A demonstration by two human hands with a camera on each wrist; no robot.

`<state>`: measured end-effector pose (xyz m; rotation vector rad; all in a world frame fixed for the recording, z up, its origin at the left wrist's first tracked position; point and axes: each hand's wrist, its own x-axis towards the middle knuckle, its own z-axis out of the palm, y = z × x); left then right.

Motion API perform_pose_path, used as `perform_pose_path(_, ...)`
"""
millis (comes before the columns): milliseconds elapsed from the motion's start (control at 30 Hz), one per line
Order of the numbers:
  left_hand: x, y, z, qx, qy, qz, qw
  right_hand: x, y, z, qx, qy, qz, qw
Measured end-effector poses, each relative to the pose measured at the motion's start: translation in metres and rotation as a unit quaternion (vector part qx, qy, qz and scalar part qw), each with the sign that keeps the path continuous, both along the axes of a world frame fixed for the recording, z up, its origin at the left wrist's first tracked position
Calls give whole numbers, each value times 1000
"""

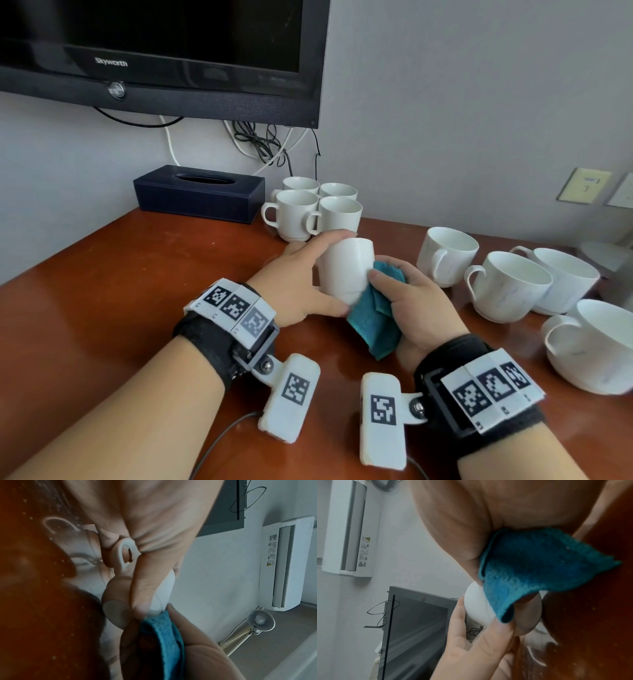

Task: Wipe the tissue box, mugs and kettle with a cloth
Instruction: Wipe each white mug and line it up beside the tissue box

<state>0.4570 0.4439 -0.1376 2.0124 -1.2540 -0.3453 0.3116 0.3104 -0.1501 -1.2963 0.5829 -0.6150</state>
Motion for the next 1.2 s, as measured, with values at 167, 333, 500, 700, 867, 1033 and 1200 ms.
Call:
perform_pose_path(167,3,1,1,-70,45,-9,996,2,-2,-1,-24,15,-16,999)
perform_pose_path(333,12,5,1,-57,92,39,993,1,-8,0,-58,36,-36,997)
perform_pose_path(500,0,18,13,-16,133,-7,991,2,-5,4,-101,61,-24,993)
perform_pose_path(700,-10,-7,32,36,17,49,998,-5,-10,13,-130,68,-41,988)
perform_pose_path(867,-14,-45,49,69,-118,89,987,-11,-28,35,-164,67,-72,982)
perform_pose_path(1033,-14,-86,53,83,-168,97,977,-7,-50,52,-156,109,-60,980)
perform_pose_path(1200,-9,-120,50,94,-181,82,976,4,-65,57,-174,166,-8,971)
